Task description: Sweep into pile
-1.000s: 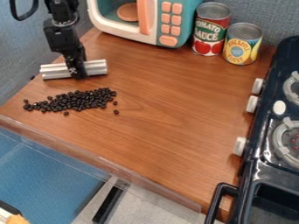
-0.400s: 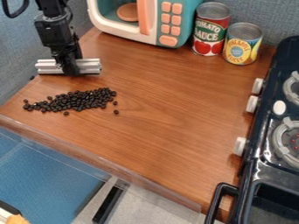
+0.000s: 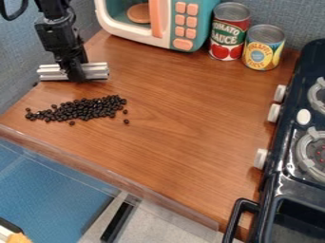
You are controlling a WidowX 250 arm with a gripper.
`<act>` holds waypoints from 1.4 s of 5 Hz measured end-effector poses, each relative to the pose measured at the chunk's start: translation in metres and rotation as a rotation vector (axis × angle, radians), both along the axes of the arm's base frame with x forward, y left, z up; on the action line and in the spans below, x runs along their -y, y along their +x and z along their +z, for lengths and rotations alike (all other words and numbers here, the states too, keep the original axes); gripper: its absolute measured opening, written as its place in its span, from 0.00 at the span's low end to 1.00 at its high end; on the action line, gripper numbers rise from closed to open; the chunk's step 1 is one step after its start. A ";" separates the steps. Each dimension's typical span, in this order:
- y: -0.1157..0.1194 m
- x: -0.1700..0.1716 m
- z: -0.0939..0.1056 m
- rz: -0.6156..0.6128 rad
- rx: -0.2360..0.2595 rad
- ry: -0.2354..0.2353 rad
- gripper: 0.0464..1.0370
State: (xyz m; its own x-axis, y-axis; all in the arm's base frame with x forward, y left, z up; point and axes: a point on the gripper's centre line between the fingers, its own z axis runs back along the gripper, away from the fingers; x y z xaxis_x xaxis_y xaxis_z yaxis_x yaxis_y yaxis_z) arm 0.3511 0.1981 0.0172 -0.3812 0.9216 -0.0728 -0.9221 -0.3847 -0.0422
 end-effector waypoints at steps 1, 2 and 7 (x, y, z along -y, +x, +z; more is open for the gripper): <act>-0.009 0.001 -0.006 0.003 -0.013 -0.018 0.35; -0.018 0.001 -0.007 0.008 -0.012 -0.016 0.35; -0.030 0.014 -0.001 0.031 -0.011 -0.046 0.35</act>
